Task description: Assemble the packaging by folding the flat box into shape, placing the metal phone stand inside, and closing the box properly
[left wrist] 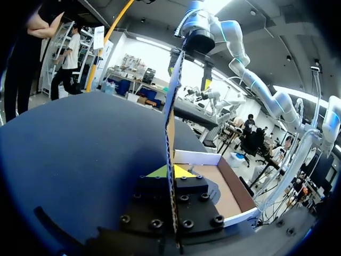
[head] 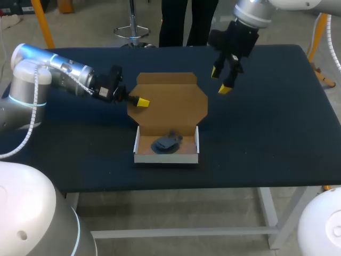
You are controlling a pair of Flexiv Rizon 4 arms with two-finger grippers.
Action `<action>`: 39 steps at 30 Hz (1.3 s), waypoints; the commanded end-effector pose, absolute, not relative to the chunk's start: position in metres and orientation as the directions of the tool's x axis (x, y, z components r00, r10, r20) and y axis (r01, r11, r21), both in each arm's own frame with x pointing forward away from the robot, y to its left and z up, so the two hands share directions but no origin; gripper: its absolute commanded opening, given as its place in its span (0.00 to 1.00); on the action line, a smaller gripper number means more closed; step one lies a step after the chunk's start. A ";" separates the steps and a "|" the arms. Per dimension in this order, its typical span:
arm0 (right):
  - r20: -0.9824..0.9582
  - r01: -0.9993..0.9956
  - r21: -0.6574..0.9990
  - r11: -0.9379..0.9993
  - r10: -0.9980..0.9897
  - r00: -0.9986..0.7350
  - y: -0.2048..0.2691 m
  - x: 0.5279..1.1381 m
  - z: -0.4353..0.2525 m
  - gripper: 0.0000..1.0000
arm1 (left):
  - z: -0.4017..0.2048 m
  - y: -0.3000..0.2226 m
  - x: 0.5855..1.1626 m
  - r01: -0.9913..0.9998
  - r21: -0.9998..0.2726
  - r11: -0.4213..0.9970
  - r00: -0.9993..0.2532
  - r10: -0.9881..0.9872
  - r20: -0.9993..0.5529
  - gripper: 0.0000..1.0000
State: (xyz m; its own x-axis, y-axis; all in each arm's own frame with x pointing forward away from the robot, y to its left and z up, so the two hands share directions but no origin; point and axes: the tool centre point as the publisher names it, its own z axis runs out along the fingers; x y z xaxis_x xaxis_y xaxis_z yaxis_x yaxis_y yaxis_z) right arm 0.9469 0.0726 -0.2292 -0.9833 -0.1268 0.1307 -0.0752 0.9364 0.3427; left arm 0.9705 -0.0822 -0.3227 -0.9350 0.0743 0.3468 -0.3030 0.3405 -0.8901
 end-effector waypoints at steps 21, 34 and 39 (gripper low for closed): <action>0.137 -0.080 0.340 0.937 -0.133 -0.982 0.075 0.948 -0.228 1.00 | -0.306 -0.083 0.954 -0.189 -0.929 0.319 -0.977 0.031 0.210 0.00; 0.137 -0.080 0.340 0.937 -0.134 -0.981 0.075 0.948 -0.228 1.00 | -0.310 -0.084 0.948 -0.092 -0.945 0.314 -0.993 0.042 0.111 0.00; 0.134 -0.083 0.339 0.937 -0.135 -0.982 0.076 0.948 -0.227 1.00 | -0.310 -0.085 0.945 -0.040 -0.948 0.315 -0.998 0.034 0.053 0.00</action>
